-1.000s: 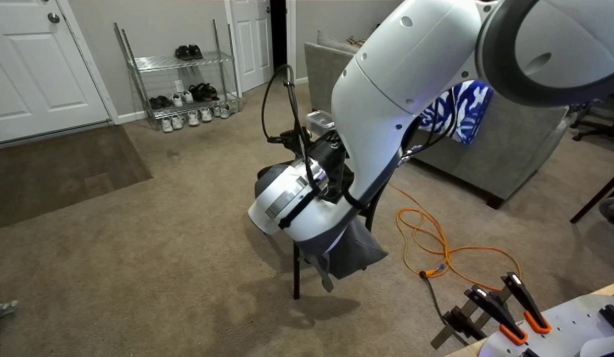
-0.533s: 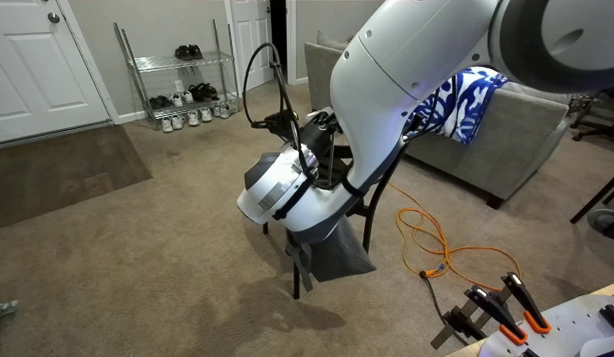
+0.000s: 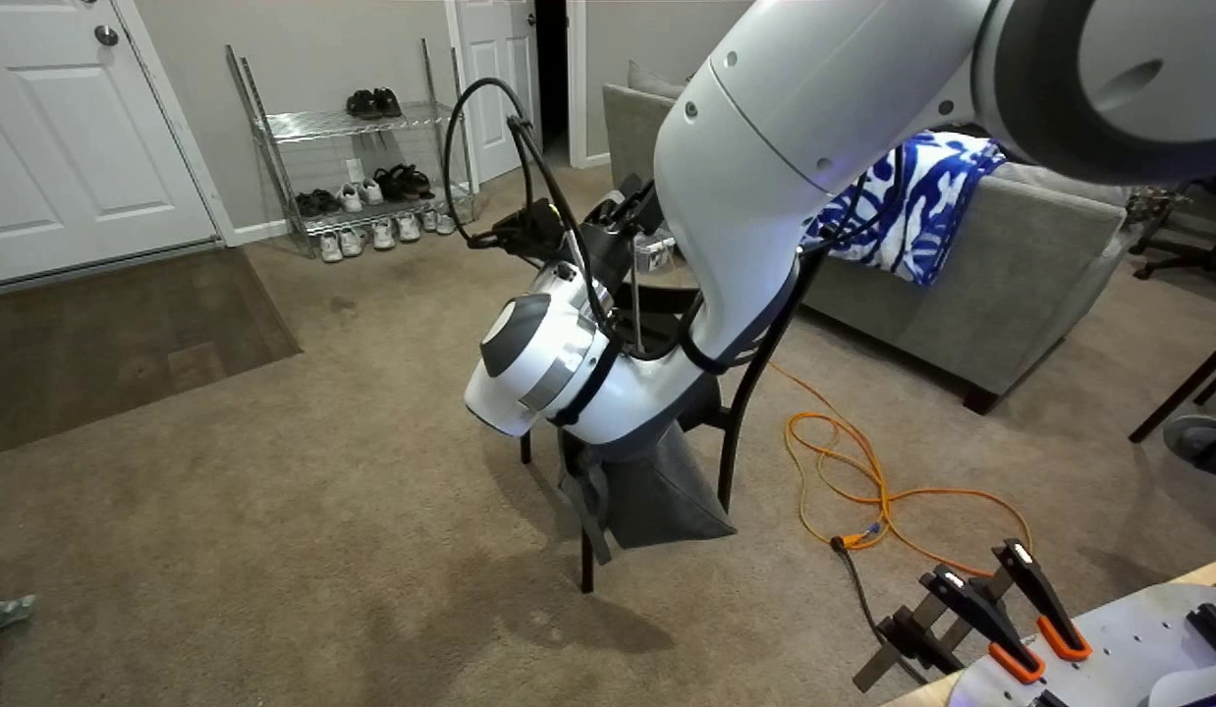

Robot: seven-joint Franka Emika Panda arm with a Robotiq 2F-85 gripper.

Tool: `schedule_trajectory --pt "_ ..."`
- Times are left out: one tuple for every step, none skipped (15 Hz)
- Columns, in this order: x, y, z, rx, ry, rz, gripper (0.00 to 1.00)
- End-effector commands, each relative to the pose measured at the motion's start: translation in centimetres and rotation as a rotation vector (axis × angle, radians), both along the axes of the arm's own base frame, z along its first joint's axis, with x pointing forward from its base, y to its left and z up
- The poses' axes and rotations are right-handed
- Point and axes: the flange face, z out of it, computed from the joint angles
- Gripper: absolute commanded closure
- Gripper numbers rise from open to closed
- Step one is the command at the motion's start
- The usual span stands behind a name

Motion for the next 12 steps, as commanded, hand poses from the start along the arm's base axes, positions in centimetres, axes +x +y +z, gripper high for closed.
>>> schedule_trajectory --pt "-0.5 1.5 1.0 -0.054 0.019 0.069 0.0" --pt "-1.0 2.0 0.9 -0.068 0.012 0.098 0.0" --pt "-1.5 2.5 0.9 -0.079 0.008 0.125 0.0" --pt "-2.2 3.0 0.7 -0.093 0.002 0.151 0.0" --pt "-2.8 3.5 0.6 -0.107 -0.004 0.174 0.0" --pt "-3.5 3.7 0.3 -0.118 -0.008 0.192 0.0" --pt "-4.1 4.0 0.2 -0.124 -0.007 0.204 0.0" --pt "-4.6 4.0 -0.2 -0.132 -0.006 0.214 0.0" --pt "-5.2 4.1 -0.5 -0.139 -0.001 0.222 0.0" --pt "-5.7 4.0 -1.0 -0.147 0.004 0.23 0.0" --pt "-6.4 3.9 -1.3 -0.154 0.008 0.237 0.0" --pt "-7.1 3.7 -1.8 -0.158 0.012 0.246 0.0"
